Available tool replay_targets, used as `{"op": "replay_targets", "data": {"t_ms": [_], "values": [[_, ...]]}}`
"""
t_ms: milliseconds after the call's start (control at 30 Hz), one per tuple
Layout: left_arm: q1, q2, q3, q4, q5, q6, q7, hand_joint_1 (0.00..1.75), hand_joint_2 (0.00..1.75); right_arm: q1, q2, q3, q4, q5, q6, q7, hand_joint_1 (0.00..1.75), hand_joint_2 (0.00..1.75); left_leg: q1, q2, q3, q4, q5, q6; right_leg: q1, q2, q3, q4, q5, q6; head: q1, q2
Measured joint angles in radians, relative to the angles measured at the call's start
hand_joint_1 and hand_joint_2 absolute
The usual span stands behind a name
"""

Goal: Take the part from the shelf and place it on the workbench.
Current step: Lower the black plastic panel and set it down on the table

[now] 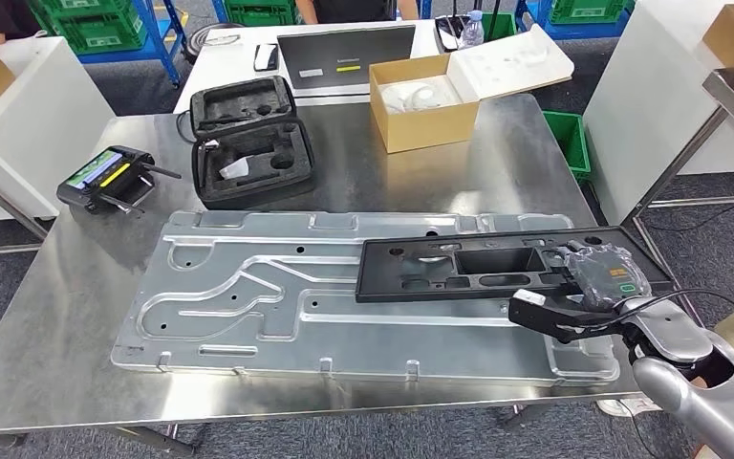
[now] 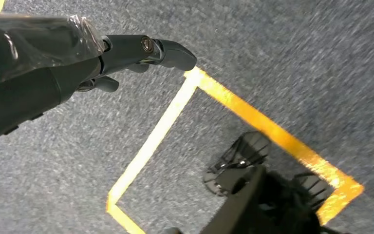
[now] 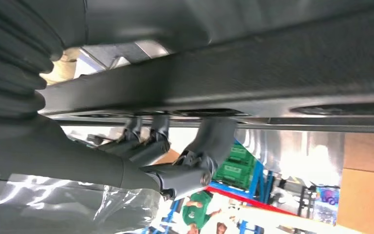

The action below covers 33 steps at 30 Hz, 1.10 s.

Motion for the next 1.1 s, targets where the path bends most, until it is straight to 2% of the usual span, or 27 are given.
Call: {"op": "replay_targets", "data": {"t_ms": [33,100,133,167,200,233,300,333,367,433,500,533,567,633,667,700,733,800,833,867,967,1000,1033,1100], "values": [[-0.001,0.000,0.000,0.000,0.001,0.004,-0.003,0.00,0.00,-0.002,0.000,0.001,0.001,0.000,-0.001,0.000,0.00,0.00,0.002,0.001,-0.021,0.046,-0.024,-0.005,0.000,-0.001,0.001,-0.001,0.000,-0.005,-0.004,0.000],[-0.002,-0.001,0.000,0.000,0.003,0.009,-0.003,0.00,0.00,-0.005,0.000,0.003,0.004,0.000,-0.003,-0.001,0.00,0.00,0.002,0.002,-0.089,0.185,-0.083,-0.011,0.002,-0.002,0.001,-0.001,-0.001,-0.011,-0.015,0.000],[-0.001,-0.001,0.000,0.000,0.002,0.011,0.000,0.00,0.00,-0.005,0.000,0.005,0.006,0.000,-0.004,-0.002,0.00,0.00,0.002,0.002,-0.122,0.248,-0.102,-0.012,0.003,-0.002,0.001,-0.001,-0.002,-0.012,-0.019,0.000],[0.000,-0.001,0.000,0.000,0.001,0.014,0.006,0.00,0.00,-0.005,0.001,0.006,0.009,0.000,-0.005,-0.003,0.00,0.00,0.002,0.002,-0.141,0.278,-0.105,-0.010,0.005,-0.002,0.002,-0.001,-0.002,-0.013,-0.024,0.000],[0.000,-0.001,0.000,0.000,0.000,0.019,0.012,0.00,0.00,-0.005,0.001,0.007,0.010,0.001,-0.006,-0.003,0.00,0.00,0.001,0.002,-0.140,0.269,-0.090,-0.006,0.007,-0.001,0.002,-0.001,-0.003,-0.013,-0.029,0.000],[0.000,-0.001,0.000,0.000,-0.001,0.025,0.019,0.00,0.00,-0.006,0.002,0.008,0.011,0.003,-0.009,-0.004,0.00,0.00,-0.001,0.002,-0.119,0.218,-0.059,0.002,0.010,-0.001,0.004,-0.001,-0.003,-0.013,-0.034,0.000],[-0.003,-0.001,0.000,0.000,0.000,0.039,0.027,0.00,0.00,-0.010,0.003,0.009,0.014,0.011,-0.016,-0.004,0.00,0.00,-0.010,0.002,-0.050,0.069,0.006,0.023,0.014,0.000,0.005,-0.001,-0.004,-0.013,-0.042,0.000],[-0.004,0.000,0.000,0.000,0.001,0.043,0.031,0.00,0.00,-0.013,0.003,0.010,0.015,0.016,-0.022,-0.003,0.00,0.00,-0.015,0.004,-0.024,0.014,0.025,0.029,0.016,0.001,0.005,-0.001,-0.004,-0.012,-0.044,0.000],[-0.005,0.000,0.000,0.000,0.003,0.047,0.033,0.00,0.00,-0.014,0.004,0.010,0.017,0.019,-0.028,-0.002,0.00,0.00,-0.018,0.006,-0.010,-0.015,0.032,0.032,0.017,0.001,0.005,-0.001,-0.005,-0.010,-0.045,0.000],[-0.004,0.000,0.000,0.000,0.006,0.052,0.039,0.00,0.00,-0.018,0.007,0.010,0.019,0.026,-0.041,-0.001,0.00,0.00,-0.021,0.008,-0.006,-0.026,0.034,0.030,0.016,-0.001,0.006,-0.003,-0.004,-0.002,-0.046,0.000],[-0.003,-0.002,0.000,0.000,0.008,0.057,0.043,0.00,0.00,-0.024,0.010,0.010,0.019,0.035,-0.053,0.002,0.00,0.00,-0.018,0.007,0.001,-0.038,0.043,0.037,0.013,-0.002,0.002,0.010,-0.016,0.008,-0.047,0.000],[-0.003,-0.002,0.000,0.000,0.009,0.059,0.045,0.00,0.00,-0.028,0.010,0.010,0.019,0.038,-0.061,0.005,0.00,0.00,-0.014,0.007,0.004,-0.045,0.048,0.042,0.013,-0.002,-0.010,0.041,-0.038,0.012,-0.047,0.000],[-0.003,-0.003,0.000,0.000,0.011,0.061,0.045,0.00,0.00,-0.030,0.010,0.009,0.019,0.041,-0.070,0.006,0.00,0.00,-0.012,0.007,0.007,-0.049,0.052,0.045,0.012,-0.002,-0.032,0.093,-0.069,0.015,-0.047,0.000],[-0.001,-0.003,0.000,0.000,0.014,0.062,0.045,0.00,0.00,-0.032,0.013,0.009,0.019,0.043,-0.089,0.008,0.00,0.00,-0.011,0.007,0.007,-0.050,0.053,0.047,0.011,-0.002,-0.092,0.227,-0.131,0.022,-0.047,0.000],[0.002,-0.003,0.000,0.000,0.015,0.062,0.045,0.00,0.00,-0.032,0.016,0.009,0.018,0.043,-0.098,0.008,0.00,0.00,-0.010,0.007,0.007,-0.049,0.053,0.047,0.009,-0.002,-0.111,0.269,-0.142,0.026,-0.047,0.000],[0.005,-0.004,0.000,0.000,0.016,0.062,0.044,0.00,0.00,-0.032,0.018,0.009,0.017,0.043,-0.104,0.008,0.00,0.00,-0.009,0.007,0.007,-0.048,0.053,0.047,0.007,-0.002,-0.111,0.273,-0.134,0.030,-0.047,0.000],[0.007,-0.005,0.000,0.000,0.017,0.063,0.043,0.00,0.00,-0.032,0.020,0.008,0.015,0.044,-0.110,0.008,0.00,0.00,-0.007,0.007,0.007,-0.046,0.052,0.045,0.005,-0.002,-0.090,0.235,-0.109,0.033,-0.047,0.000],[0.008,-0.005,0.000,0.000,0.021,0.064,0.042,0.00,0.00,-0.035,0.024,0.003,0.007,0.044,-0.123,0.006,0.00,0.00,-0.004,0.006,0.005,-0.036,0.047,0.035,-0.001,-0.003,-0.015,0.096,-0.049,0.041,-0.047,0.000],[0.008,-0.005,0.000,0.000,0.023,0.066,0.041,0.00,0.00,-0.037,0.025,0.000,0.001,0.044,-0.130,0.005,0.00,0.00,-0.005,0.005,0.002,-0.029,0.044,0.029,-0.002,-0.001,0.013,0.041,-0.031,0.038,-0.048,0.000],[0.009,-0.004,0.001,0.000,0.025,0.067,0.040,0.00,0.00,-0.038,0.027,-0.002,-0.007,0.044,-0.135,0.004,0.00,0.00,-0.007,0.004,-0.001,-0.024,0.042,0.022,-0.002,0.001,0.028,0.011,-0.024,0.033,-0.050,0.000],[0.012,-0.004,0.002,0.000,0.027,0.070,0.038,0.00,0.00,-0.042,0.033,-0.004,-0.028,0.045,-0.138,0.000,0.00,0.00,-0.005,0.004,-0.007,-0.020,0.043,0.007,0.003,0.003,0.025,0.004,-0.019,0.007,-0.058,0.000],[0.013,-0.005,0.002,0.000,0.027,0.070,0.038,0.00,0.00,-0.044,0.035,-0.004,-0.037,0.047,-0.139,-0.002,0.00,0.00,-0.003,0.004,-0.013,-0.008,0.032,0.002,0.003,0.002,0.023,0.003,-0.016,0.000,-0.060,0.000],[0.013,-0.005,0.002,0.000,0.028,0.071,0.037,0.00,0.00,-0.046,0.037,-0.005,-0.047,0.049,-0.139,-0.005,0.00,0.00,0.000,0.004,-0.026,0.024,0.009,-0.003,0.003,0.001,0.020,0.002,-0.012,-0.007,-0.062,0.000],[0.014,-0.006,0.003,0.000,0.030,0.073,0.036,0.00,0.00,-0.050,0.042,-0.005,-0.066,0.056,-0.138,-0.010,0.00,0.00,0.002,0.005,-0.076,0.146,-0.065,-0.013,0.003,-0.001,0.013,0.002,-0.006,-0.015,-0.068,0.000]]}}
